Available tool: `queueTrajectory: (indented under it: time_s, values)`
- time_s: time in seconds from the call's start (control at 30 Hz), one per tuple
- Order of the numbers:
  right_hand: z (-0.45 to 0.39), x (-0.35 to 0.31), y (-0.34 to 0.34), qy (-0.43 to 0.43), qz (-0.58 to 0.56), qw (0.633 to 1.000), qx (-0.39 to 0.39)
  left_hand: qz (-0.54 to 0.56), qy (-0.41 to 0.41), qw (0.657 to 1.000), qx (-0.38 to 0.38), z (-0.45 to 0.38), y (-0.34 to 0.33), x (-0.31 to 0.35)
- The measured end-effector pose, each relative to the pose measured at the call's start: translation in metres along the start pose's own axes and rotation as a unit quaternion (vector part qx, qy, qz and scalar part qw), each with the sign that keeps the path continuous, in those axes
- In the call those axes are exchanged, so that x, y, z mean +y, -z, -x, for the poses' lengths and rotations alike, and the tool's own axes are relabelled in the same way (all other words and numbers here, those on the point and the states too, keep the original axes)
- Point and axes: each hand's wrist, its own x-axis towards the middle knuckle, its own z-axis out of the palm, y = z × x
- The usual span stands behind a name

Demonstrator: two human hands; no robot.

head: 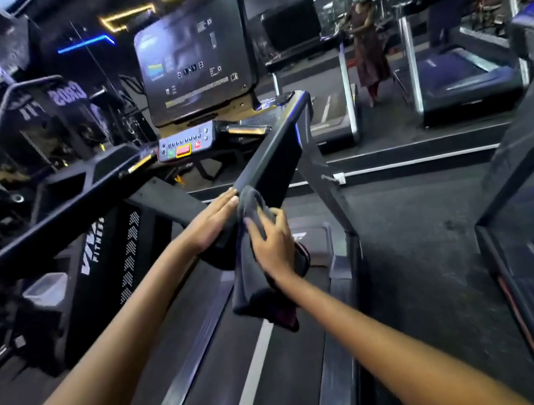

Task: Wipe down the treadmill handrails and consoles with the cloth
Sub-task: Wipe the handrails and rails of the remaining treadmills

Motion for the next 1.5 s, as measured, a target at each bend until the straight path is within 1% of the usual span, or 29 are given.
queueTrajectory:
  time_s: [0.07,0.13,0.2,0.3,0.33,0.37,0.47,0.53,0.6,0.67,0.7,0.73,0.77,0.8,0.83,0.93,1.0,1.07,1.17,1.23,1.3,1.4,1.5]
  values:
    - [0.026,0.004,-0.002,0.059,-0.006,0.998,0.005,0.024,-0.004,1.0,0.005,0.002,-0.001,-0.007]
    - [0.036,0.014,-0.003,0.066,-0.025,0.997,0.003,0.001,-0.012,1.0,-0.008,-0.002,-0.002,-0.011]
    - [0.014,0.02,-0.007,0.05,-0.029,0.998,0.022,-0.039,-0.021,0.999,-0.021,-0.006,0.0,-0.011]
    - [-0.026,0.021,-0.012,-0.01,-0.025,0.999,0.039,-0.099,-0.016,0.995,-0.029,-0.009,0.003,-0.014]
    - [-0.033,0.02,-0.012,-0.011,-0.022,0.999,0.041,-0.123,-0.018,0.992,-0.032,-0.009,0.003,-0.014]
    - [-0.034,0.02,-0.013,0.0,-0.016,0.999,0.043,-0.151,-0.016,0.988,-0.034,-0.01,0.003,-0.013]
    - [-0.019,0.033,-0.01,0.09,-0.016,0.995,0.036,-0.247,0.005,0.969,-0.017,-0.009,-0.004,-0.007]
    - [-0.012,0.045,-0.008,0.134,-0.017,0.991,0.007,-0.31,0.034,0.95,0.017,-0.008,-0.014,0.0]
    - [-0.028,0.057,-0.008,0.161,-0.009,0.987,-0.009,-0.391,0.083,0.913,0.08,-0.002,-0.031,0.01]
    - [-0.054,0.062,-0.009,0.144,-0.002,0.99,-0.002,-0.486,0.131,0.854,0.132,0.004,-0.052,0.017]
    - [-0.07,0.063,-0.01,0.119,0.0,0.993,0.003,-0.516,0.157,0.831,0.137,0.004,-0.06,0.019]
    - [-0.084,0.062,-0.011,0.094,0.005,0.996,0.007,-0.533,0.176,0.815,0.143,0.004,-0.066,0.019]
    - [-0.093,0.061,-0.01,0.079,0.012,0.997,0.008,-0.546,0.184,0.802,0.157,0.003,-0.069,0.018]
    - [-0.096,0.06,-0.008,0.082,0.019,0.996,0.006,-0.553,0.184,0.794,0.172,0.002,-0.069,0.018]
    - [-0.093,0.06,-0.007,0.107,0.023,0.994,0.003,-0.557,0.179,0.79,0.185,0.001,-0.07,0.015]
    - [-0.076,0.071,0.0,0.22,0.04,0.974,-0.036,-0.564,0.157,0.781,0.219,0.001,-0.073,0.013]
    - [-0.082,0.082,0.001,0.254,0.056,0.964,-0.052,-0.569,0.14,0.771,0.249,0.001,-0.074,0.012]
    - [-0.099,0.088,-0.002,0.237,0.061,0.969,-0.043,-0.576,0.127,0.76,0.273,0.0,-0.076,0.009]
    - [-0.125,0.084,-0.01,0.162,0.065,0.985,0.001,-0.578,0.123,0.752,0.294,-0.001,-0.077,0.009]
    - [-0.121,0.077,-0.011,0.15,0.071,0.986,0.019,-0.579,0.125,0.747,0.304,-0.003,-0.078,0.008]
    - [-0.103,0.074,-0.009,0.195,0.078,0.978,0.007,-0.578,0.133,0.74,0.317,-0.006,-0.08,0.008]
    - [-0.089,0.086,-0.001,0.272,0.082,0.958,-0.048,-0.585,0.159,0.727,0.322,-0.013,-0.087,0.01]
    - [-0.106,0.096,0.001,0.296,0.074,0.95,-0.074,-0.624,0.194,0.695,0.301,-0.018,-0.099,0.012]
